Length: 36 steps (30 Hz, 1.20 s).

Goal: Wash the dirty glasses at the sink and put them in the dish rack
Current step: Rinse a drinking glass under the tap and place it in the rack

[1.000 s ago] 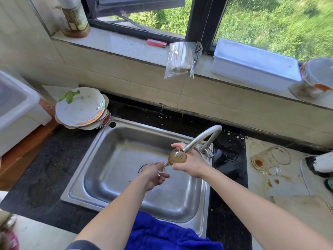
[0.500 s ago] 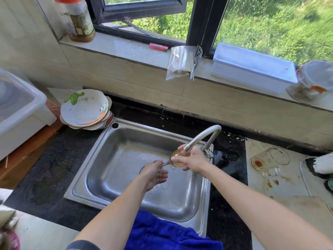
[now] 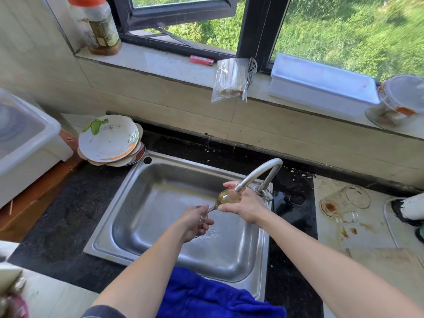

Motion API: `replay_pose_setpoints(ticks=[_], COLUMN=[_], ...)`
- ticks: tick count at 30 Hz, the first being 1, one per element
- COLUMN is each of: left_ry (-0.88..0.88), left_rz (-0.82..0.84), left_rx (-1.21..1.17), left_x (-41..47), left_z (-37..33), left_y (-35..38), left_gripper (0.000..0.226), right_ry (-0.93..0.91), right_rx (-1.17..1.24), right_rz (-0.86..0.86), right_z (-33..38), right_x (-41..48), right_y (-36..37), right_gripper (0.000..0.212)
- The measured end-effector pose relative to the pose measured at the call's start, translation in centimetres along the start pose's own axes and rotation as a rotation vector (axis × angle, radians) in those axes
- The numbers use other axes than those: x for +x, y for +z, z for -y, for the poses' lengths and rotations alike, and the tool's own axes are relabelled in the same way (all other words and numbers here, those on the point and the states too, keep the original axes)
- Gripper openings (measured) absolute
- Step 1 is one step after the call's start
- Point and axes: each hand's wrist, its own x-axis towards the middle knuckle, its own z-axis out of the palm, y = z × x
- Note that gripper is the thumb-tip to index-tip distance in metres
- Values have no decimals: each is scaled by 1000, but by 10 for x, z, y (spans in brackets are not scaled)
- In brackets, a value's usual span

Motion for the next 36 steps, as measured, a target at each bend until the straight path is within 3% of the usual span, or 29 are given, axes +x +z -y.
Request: replay_pose_setpoints(ticks=[4,7,9,12,16,19,22,24,27,29,30,33,35,36], left_ry=[-64,28,130,442,790,1026,1155,1033,477,107,6,-70,-30,7], left_rz=[-3,-59,-157,-327,-548,-601,-569,-516,-412,-239,-177,-121,-112,-121], left_rx=[15,-96,-35,340,959,1134,1082,880,488,153,55,-52,-117,-145], left_x=[0,-4,-6,-14,-44,-57,-54,-39,-9,4,11,25,30,32], left_z=[3,-6,-18,-38,-59,-63,-59,-51,-42,-35,-32,-28,-33,-37], left_y=[-2,3,1,0,9,15,11,5,4,12,15,23,31,34], left_gripper=[24,10,6,7,18,23,21,21,25,15,11,15,15,13], right_ry=[44,101,161,268,412,453,429,351,204,95,39,-141,-326,-432], right_rx=[113,145,224,363,603,767,901,860,508,164,17,-246,-448,-560], right_rz=[-13,-53,-43,10,81,90,45,-29,-168,-222,-225,-203,-340,-435], right_z=[6,4,1,-2,-5,-4,0,1,-3,-8,-11,-20,-28,-33], right_x=[-1,0,1,0,-3,-4,-3,-2,-3,-6,-7,-18,-30,-34], right_y=[2,3,2,0,3,9,14,15,16,16,15,8,-1,-5], right_gripper=[53,47,43,32,35,35,30,24,21,25,28,22,9,12])
